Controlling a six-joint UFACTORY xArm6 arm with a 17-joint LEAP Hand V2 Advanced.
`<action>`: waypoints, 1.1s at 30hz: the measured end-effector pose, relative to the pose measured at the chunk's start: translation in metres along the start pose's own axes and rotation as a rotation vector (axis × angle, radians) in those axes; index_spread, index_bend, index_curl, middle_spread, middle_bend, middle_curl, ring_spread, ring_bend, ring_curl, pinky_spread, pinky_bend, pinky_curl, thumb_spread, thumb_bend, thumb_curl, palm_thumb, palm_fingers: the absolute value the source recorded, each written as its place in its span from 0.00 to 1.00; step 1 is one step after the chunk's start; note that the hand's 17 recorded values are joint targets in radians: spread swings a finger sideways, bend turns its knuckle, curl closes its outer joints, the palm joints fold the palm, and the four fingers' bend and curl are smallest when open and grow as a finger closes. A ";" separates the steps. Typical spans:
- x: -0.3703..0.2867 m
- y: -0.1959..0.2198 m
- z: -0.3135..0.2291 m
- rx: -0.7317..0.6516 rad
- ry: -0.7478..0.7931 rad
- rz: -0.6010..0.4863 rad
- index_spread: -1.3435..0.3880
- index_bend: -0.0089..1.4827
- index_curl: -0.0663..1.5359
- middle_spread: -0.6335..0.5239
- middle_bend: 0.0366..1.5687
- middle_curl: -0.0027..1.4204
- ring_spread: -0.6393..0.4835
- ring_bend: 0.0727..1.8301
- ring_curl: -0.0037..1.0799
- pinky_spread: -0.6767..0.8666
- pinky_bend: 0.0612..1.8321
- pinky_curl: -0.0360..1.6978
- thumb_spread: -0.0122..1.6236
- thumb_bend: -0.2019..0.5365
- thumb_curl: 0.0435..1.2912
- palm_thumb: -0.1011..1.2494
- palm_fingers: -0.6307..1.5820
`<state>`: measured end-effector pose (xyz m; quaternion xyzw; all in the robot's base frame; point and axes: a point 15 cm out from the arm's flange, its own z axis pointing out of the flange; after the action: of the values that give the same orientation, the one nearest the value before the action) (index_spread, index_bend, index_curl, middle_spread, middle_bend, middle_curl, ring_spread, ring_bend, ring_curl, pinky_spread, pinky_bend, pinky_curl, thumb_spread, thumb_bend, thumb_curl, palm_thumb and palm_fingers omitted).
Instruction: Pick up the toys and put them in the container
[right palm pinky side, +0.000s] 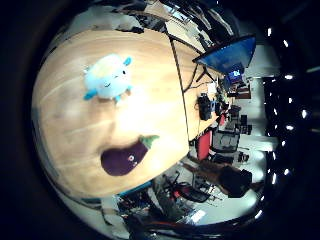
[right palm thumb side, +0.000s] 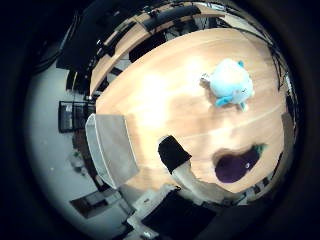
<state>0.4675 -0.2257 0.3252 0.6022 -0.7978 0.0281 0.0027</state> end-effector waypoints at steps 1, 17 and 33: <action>0.002 -0.004 0.006 -0.009 -0.001 0.002 0.51 0.11 0.21 0.44 0.14 0.25 0.54 0.28 0.19 0.73 0.37 0.10 0.64 0.24 0.19 0.27 0.39; 0.022 -0.063 0.097 -0.077 -0.011 0.021 0.51 0.11 0.21 0.45 0.14 0.25 0.54 0.28 0.20 0.71 0.37 0.11 0.64 0.24 0.19 0.27 0.38; 0.021 -0.055 0.131 -0.144 -0.019 0.022 0.51 0.10 0.20 0.45 0.14 0.25 0.52 0.31 0.22 0.72 0.39 0.11 0.62 0.24 0.20 0.28 0.40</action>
<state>0.5189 -0.2673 0.1979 0.5918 -0.8044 -0.0349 0.0381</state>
